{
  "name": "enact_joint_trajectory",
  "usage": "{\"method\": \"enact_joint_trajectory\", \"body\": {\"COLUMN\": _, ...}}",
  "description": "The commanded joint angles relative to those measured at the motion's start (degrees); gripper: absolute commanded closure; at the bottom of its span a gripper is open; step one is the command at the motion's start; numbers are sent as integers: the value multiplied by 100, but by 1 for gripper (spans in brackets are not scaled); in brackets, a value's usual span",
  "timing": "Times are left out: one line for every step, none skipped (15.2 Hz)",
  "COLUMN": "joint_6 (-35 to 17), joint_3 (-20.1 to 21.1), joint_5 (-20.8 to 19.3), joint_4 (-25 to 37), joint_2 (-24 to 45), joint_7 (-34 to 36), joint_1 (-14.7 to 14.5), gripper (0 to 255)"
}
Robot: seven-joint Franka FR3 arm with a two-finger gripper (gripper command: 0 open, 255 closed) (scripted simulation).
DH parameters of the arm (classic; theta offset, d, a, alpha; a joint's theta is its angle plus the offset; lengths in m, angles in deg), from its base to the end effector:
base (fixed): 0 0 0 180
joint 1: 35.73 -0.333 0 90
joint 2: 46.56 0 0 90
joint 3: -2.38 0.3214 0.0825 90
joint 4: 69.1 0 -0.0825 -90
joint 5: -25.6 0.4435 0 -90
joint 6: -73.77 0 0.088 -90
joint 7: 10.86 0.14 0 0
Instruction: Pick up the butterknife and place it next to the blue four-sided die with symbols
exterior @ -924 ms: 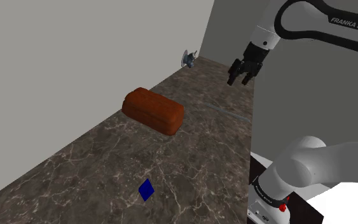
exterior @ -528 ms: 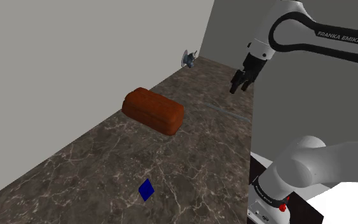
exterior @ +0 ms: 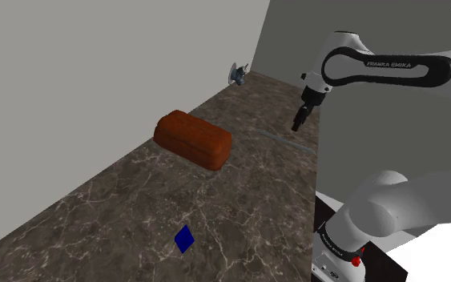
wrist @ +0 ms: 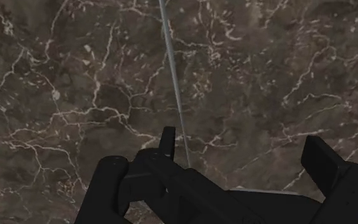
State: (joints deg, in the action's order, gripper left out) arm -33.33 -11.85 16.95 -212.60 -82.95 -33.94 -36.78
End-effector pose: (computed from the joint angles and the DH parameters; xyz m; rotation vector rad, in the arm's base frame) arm 0.4011 -0.1071 0.4405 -3.1082 -0.4161 0.0163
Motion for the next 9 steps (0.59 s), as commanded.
{"method": "enact_joint_trajectory", "body": {"joint_6": -266, "joint_3": -268, "joint_5": -203, "joint_4": -119, "joint_2": 200, "joint_7": -585, "joint_1": -15, "gripper": 0}}
{"method": "enact_joint_trajectory", "body": {"joint_6": -403, "joint_3": -393, "joint_5": -284, "joint_4": -128, "joint_2": 353, "joint_7": -852, "joint_1": -34, "gripper": 0}}
{"method": "enact_joint_trajectory", "body": {"joint_6": -544, "joint_3": -518, "joint_5": -359, "joint_4": -128, "joint_2": 517, "joint_7": -1119, "joint_1": -54, "gripper": 0}}
{"method": "enact_joint_trajectory", "body": {"joint_6": -688, "joint_3": -641, "joint_5": -428, "joint_4": -119, "joint_2": 691, "joint_7": -1386, "joint_1": -78, "gripper": 0}}
{"method": "enact_joint_trajectory", "body": {"joint_6": -723, "joint_3": -669, "joint_5": -443, "joint_4": -115, "joint_2": 734, "joint_7": -1450, "joint_1": -83, "gripper": 0}}
{"method": "enact_joint_trajectory", "body": {"joint_6": -808, "joint_3": -684, "joint_5": -451, "joint_4": -174, "joint_2": 760, "joint_7": -1450, "joint_1": -80, "gripper": 0}}
{"method": "enact_joint_trajectory", "body": {"joint_6": -893, "joint_3": -700, "joint_5": -460, "joint_4": -232, "joint_2": 787, "joint_7": -1450, "joint_1": -77, "gripper": 0}}
{"method": "enact_joint_trajectory", "body": {"joint_6": -979, "joint_3": -716, "joint_5": -468, "joint_4": -289, "joint_2": 817, "joint_7": -1450, "joint_1": -74, "gripper": 0}}
{"method": "enact_joint_trajectory", "body": {"joint_6": -1066, "joint_3": -732, "joint_5": -477, "joint_4": -345, "joint_2": 848, "joint_7": -1451, "joint_1": -71, "gripper": 0}}
